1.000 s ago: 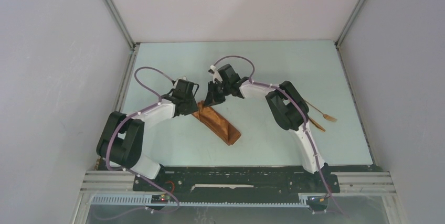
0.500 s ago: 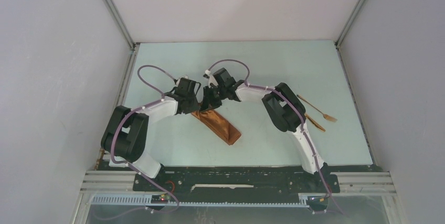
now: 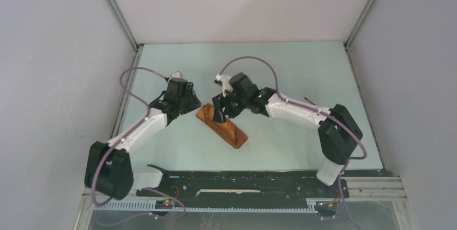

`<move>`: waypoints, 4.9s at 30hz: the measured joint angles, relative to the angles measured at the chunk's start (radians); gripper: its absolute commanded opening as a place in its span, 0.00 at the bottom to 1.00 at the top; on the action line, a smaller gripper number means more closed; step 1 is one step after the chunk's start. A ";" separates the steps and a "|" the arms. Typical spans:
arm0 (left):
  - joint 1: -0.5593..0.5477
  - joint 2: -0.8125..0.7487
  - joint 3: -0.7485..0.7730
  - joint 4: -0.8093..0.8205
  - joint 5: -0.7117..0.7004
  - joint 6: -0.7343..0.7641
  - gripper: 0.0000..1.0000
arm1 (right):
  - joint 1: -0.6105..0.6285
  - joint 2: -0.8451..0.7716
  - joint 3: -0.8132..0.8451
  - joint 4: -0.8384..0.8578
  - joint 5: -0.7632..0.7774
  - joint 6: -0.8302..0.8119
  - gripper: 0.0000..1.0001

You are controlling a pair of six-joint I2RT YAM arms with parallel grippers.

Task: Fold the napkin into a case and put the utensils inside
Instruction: Pick up the smaller rectangle-folded napkin from the center of the board, then turn over the smaller rectangle-folded napkin at the center of the board, then rotate the smaller rectangle-folded napkin at the center of the board.

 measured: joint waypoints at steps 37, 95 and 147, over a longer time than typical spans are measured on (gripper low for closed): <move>0.201 -0.375 -0.203 -0.210 -0.025 -0.090 0.59 | 0.356 0.248 0.027 -0.076 0.800 -0.217 0.48; -0.097 0.135 0.014 0.180 0.482 -0.111 0.62 | -0.571 0.155 -0.533 0.518 -0.562 0.342 0.64; -0.116 0.291 0.362 0.096 0.412 0.006 0.66 | 0.072 -0.259 -0.538 0.011 0.108 0.225 0.70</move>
